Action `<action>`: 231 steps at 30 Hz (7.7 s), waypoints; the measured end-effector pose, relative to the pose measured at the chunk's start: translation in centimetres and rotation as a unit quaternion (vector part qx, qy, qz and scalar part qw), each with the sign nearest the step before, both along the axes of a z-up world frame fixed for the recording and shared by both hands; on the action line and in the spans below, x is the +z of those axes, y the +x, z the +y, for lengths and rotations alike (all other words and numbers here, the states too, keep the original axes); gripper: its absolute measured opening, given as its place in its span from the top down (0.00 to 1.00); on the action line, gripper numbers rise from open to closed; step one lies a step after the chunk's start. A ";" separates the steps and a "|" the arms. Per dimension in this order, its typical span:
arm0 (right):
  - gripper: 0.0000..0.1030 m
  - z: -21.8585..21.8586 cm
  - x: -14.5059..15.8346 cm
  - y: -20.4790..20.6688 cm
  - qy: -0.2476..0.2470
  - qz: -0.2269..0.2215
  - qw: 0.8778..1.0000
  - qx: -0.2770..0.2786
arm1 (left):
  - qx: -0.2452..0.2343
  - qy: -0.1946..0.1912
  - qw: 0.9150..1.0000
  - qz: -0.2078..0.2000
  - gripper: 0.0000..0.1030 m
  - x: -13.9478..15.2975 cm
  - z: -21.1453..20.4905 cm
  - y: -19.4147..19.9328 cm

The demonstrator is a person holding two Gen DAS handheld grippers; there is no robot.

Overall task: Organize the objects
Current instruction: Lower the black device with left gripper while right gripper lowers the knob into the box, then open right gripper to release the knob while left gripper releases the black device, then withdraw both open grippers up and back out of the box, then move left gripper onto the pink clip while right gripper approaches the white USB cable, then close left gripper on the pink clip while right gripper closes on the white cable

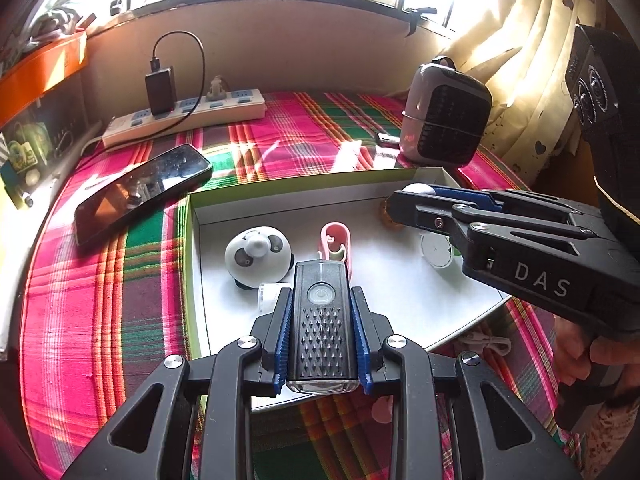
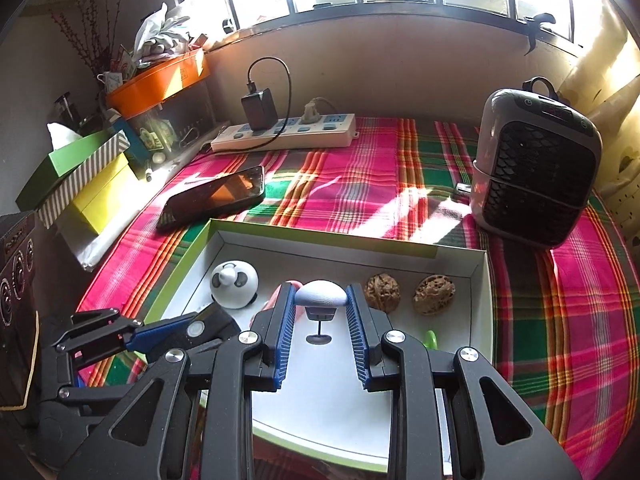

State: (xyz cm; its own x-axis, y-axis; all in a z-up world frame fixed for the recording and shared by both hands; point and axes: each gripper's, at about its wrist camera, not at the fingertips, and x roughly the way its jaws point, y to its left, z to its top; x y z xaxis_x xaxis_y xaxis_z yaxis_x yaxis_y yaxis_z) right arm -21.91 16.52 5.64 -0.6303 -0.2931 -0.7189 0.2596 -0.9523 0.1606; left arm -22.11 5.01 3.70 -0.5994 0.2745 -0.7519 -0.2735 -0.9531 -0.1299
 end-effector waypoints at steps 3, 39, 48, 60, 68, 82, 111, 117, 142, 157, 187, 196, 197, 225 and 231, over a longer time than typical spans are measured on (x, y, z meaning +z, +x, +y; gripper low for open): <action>0.73 -0.2 -0.1 -0.9 0.003 -0.005 1.000 0.003 | 0.003 -0.001 1.000 0.002 0.76 0.0 -0.1 -0.1; 0.73 -0.8 -3.3 -4.2 0.024 -0.043 0.999 0.001 | 0.046 -0.015 0.999 0.009 0.76 -0.4 -2.4 -0.5; 0.73 -1.1 -3.4 -4.0 0.026 -0.042 0.999 0.004 | 0.053 -0.004 0.999 0.005 0.76 -0.6 -2.8 -0.6; 0.73 -1.1 -3.5 -3.7 0.030 -0.041 0.999 0.000 | 0.048 -0.008 0.999 -0.002 0.76 -1.0 -2.6 -0.6; 0.72 -1.3 -3.6 -3.7 0.033 -0.042 0.999 0.001 | 0.048 -0.010 0.999 -0.002 0.75 -1.0 -2.5 -0.6; 0.59 -1.3 -3.4 -3.4 0.030 -0.040 0.999 -0.001 | 0.044 -0.002 0.999 -0.002 0.67 -0.8 -2.4 -0.5; 0.53 -1.3 -2.4 -2.0 0.026 -0.025 0.999 0.000 | 0.043 -0.004 0.999 0.005 0.64 -0.1 -2.3 0.4; 0.52 -1.2 -1.9 -1.1 0.027 -0.018 0.999 -0.003 | 0.041 -0.007 0.999 0.011 0.64 0.3 -2.3 1.2; 0.52 1.8 -0.2 4.6 0.017 0.017 1.000 -0.018 | 0.045 0.014 0.998 0.033 0.64 1.8 -3.2 5.1; 0.52 4.0 -1.5 9.2 0.030 0.022 0.999 -0.026 | 0.001 0.031 0.999 0.024 0.64 1.3 -2.1 7.5; 0.52 2.7 -5.1 11.6 0.070 -0.019 0.993 0.091 | -0.062 0.015 0.998 -0.016 0.60 -1.3 2.2 5.8; 0.52 2.2 -5.1 10.3 0.108 -0.010 0.991 0.079 | -0.075 0.002 0.997 -0.021 0.60 -1.7 3.6 5.1; 0.52 2.2 -5.1 10.3 0.109 -0.010 0.991 0.080 | -0.076 -0.001 0.997 -0.022 0.60 -1.7 3.7 5.0; 0.63 1.4 -5.1 9.7 0.117 0.004 0.989 0.089 | -0.064 0.012 0.997 -0.030 0.69 -2.1 4.6 4.8; 0.75 1.2 -5.1 9.7 0.110 0.003 0.989 0.099 | -0.057 0.011 0.998 -0.031 0.79 -2.2 4.4 4.8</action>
State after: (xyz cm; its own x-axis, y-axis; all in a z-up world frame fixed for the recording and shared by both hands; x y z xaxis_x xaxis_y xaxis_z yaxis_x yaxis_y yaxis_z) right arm -12.16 17.72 0.56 -0.5813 -0.2484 -0.7748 0.4443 -0.8947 -0.0465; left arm -17.33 9.41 1.49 -0.5155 0.3558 -0.7795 -0.3714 -0.9126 -0.1709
